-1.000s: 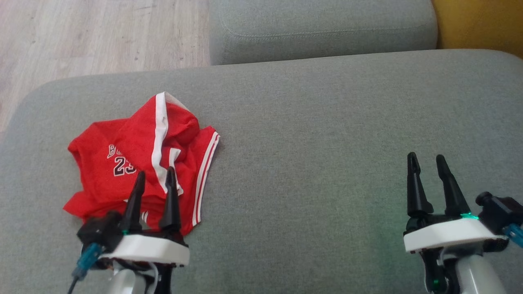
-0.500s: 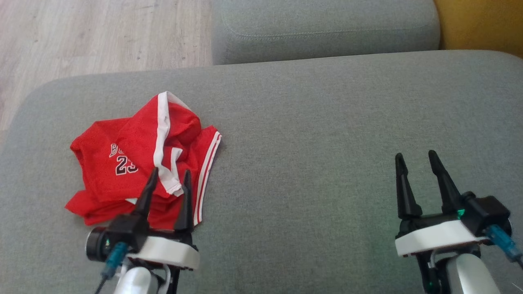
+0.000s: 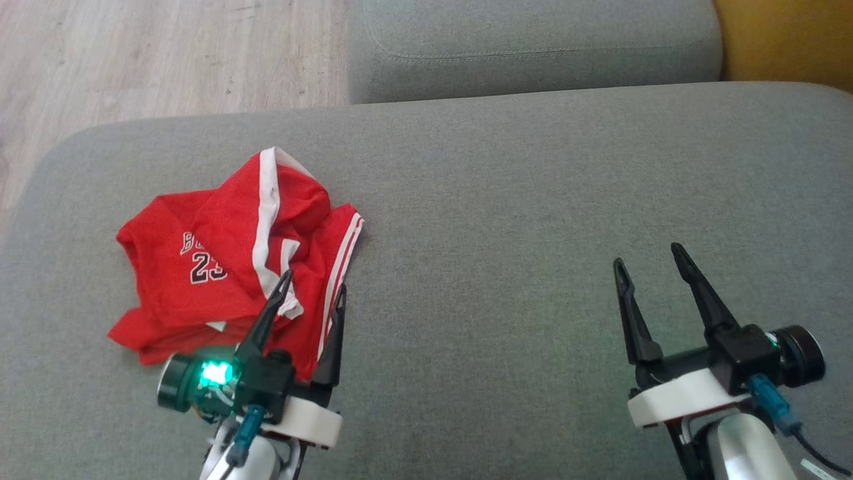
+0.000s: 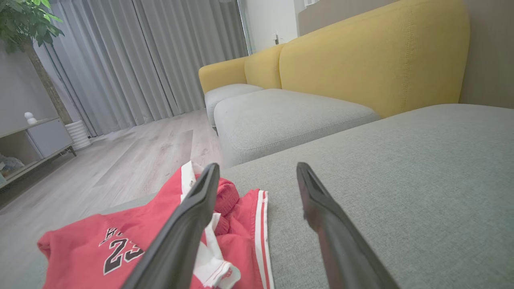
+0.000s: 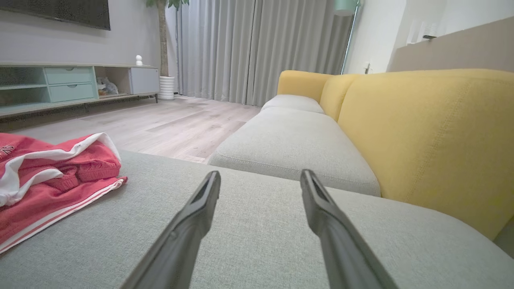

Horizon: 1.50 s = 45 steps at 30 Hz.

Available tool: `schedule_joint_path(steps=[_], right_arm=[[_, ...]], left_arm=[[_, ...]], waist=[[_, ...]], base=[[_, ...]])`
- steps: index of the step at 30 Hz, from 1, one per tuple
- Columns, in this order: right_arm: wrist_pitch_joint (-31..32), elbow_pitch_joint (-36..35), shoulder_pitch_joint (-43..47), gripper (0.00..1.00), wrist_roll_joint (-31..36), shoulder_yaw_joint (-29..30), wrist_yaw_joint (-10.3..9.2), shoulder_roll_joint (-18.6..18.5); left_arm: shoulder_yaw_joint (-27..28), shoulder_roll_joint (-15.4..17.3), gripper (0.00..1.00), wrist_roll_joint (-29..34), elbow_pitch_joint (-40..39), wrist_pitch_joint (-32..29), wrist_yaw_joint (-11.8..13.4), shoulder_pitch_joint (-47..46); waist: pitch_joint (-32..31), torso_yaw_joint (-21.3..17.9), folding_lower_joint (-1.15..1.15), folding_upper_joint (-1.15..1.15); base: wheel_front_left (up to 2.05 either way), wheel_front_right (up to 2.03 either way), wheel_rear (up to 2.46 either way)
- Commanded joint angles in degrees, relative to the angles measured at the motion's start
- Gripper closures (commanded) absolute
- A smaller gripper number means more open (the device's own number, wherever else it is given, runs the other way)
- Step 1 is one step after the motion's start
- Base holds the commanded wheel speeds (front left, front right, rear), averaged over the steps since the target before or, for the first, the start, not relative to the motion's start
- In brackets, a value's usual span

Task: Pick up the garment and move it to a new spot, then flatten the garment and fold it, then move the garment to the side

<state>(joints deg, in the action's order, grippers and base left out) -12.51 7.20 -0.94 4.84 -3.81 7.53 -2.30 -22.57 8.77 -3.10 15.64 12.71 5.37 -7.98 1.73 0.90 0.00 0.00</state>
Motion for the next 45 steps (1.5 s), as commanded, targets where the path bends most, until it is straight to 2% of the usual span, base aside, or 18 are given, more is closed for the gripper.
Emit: schedule_joint_path(steps=[1,4,8,11,12,15,19,28,38,45], right_arm=[[-1.1,-2.5,-3.3,0.00,2.3,-1.7,-0.04,-0.5],[-1.6,-3.3,-3.4,0.00,2.8,-2.1,-0.04,-0.6],[-2.3,-4.5,-3.2,0.00,0.0,-1.6,-0.04,-0.6],[-2.5,-4.5,-2.7,0.00,-5.2,-0.8,-0.04,-0.6],[-2.5,-4.5,-2.7,0.00,-5.2,-0.8,-0.04,-0.6],[-2.5,-3.5,-2.1,0.00,-11.7,-0.2,-0.04,-0.6],[-2.5,-1.6,-1.4,0.00,-15.9,0.1,-0.04,-0.6],[-2.5,3.6,-1.0,0.00,-17.3,-0.6,-0.04,-0.6],[-2.5,4.0,-1.5,0.00,-18.3,-0.9,-0.04,-0.6],[-2.5,3.9,-0.9,0.00,-18.6,-1.7,-0.04,-0.6]], left_arm=[[0.9,0.9,0.00,1.7,-1.9,0.9,0.6,-3.2],[0.4,0.9,0.00,2.6,-2.0,1.4,0.9,-3.5],[1.9,-0.7,0.00,-0.1,-3.4,2.1,0.0,-3.2],[4.3,-2.1,0.00,-4.4,-4.1,2.3,-1.3,-2.4],[4.3,-2.1,0.00,-4.4,-4.1,2.3,-1.3,-2.4],[6.3,-2.9,0.00,-7.6,-3.9,2.3,-2.4,-1.4],[8.3,-3.7,0.00,-10.0,-3.0,2.3,-3.2,-0.5],[8.8,-4.3,0.00,-12.0,3.7,2.3,-4.0,-0.4],[9.1,-4.7,0.00,-11.7,3.8,2.3,-4.5,-0.7],[9.5,-4.8,0.00,-11.1,3.8,2.3,-4.4,-0.1]], waist=[[0.1,0.0,0.00,0.00],[0.3,0.1,0.00,0.00],[0.6,0.3,0.00,0.00],[0.7,0.3,0.00,0.00],[0.7,0.3,0.00,0.00],[0.7,0.3,0.00,0.00],[0.5,0.1,0.00,0.00],[-0.3,-0.2,0.00,0.00],[-0.8,-0.1,0.00,0.00],[-1.9,1.9,0.00,0.00]], base=[[0.00,0.00,0.00],[0.00,0.00,0.00],[0.00,0.00,0.00],[0.00,0.00,0.00],[0.00,0.00,0.00],[0.00,0.00,0.00],[0.00,0.00,0.00],[0.00,0.00,0.00],[0.00,0.00,0.00],[0.00,0.00,0.00]])
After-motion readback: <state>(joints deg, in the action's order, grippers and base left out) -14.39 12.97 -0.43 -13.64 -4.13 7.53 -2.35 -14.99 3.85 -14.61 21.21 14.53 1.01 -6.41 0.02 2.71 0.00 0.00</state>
